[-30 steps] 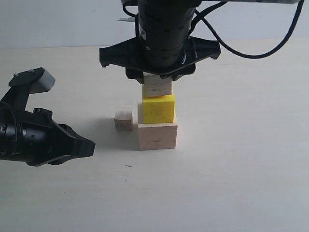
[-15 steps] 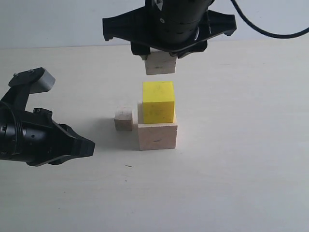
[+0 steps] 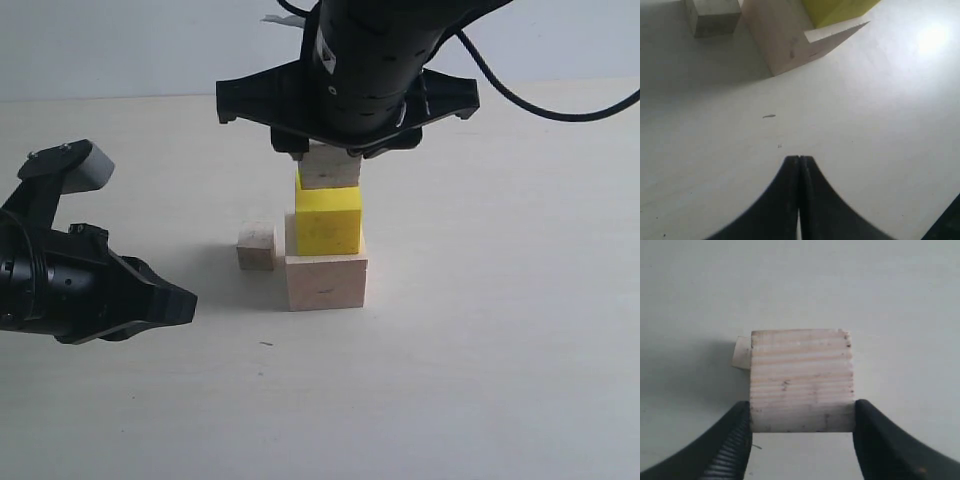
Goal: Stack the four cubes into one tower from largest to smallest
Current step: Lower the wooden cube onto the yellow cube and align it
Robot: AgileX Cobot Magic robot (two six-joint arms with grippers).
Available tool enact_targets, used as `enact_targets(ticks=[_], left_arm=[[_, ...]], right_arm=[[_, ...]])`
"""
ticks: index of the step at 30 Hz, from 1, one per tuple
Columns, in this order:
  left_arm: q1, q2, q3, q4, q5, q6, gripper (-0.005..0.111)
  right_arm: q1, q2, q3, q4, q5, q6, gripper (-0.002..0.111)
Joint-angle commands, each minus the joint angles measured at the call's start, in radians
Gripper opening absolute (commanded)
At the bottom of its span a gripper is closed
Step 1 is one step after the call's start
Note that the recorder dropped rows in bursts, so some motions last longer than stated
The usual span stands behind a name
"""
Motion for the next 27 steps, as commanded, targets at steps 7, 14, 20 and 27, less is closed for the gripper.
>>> enact_targets(ticks=[7,14,20,27], left_arm=[[0.000,-0.008,0.001,-0.007,0.010,0.000,0.000],[0.000,-0.008,0.001,-0.008,0.020,0.000,0.000],[0.000,-0.008,0.001,-0.008,0.026,0.000,0.000],[0.000,-0.008,0.001,-0.008,0.026,0.000,0.000]], right_arm=[[-0.002,0.002,0.003,0.002,-0.027,0.005,0.000],[-0.031,0.003,0.001,0.021,-0.011,0.003,0.000],[-0.034,0.003,0.001,0.028,0.006,-0.003,0.000],[-0.034,0.023,0.001,0.066,-0.013,-0.044,0.000]])
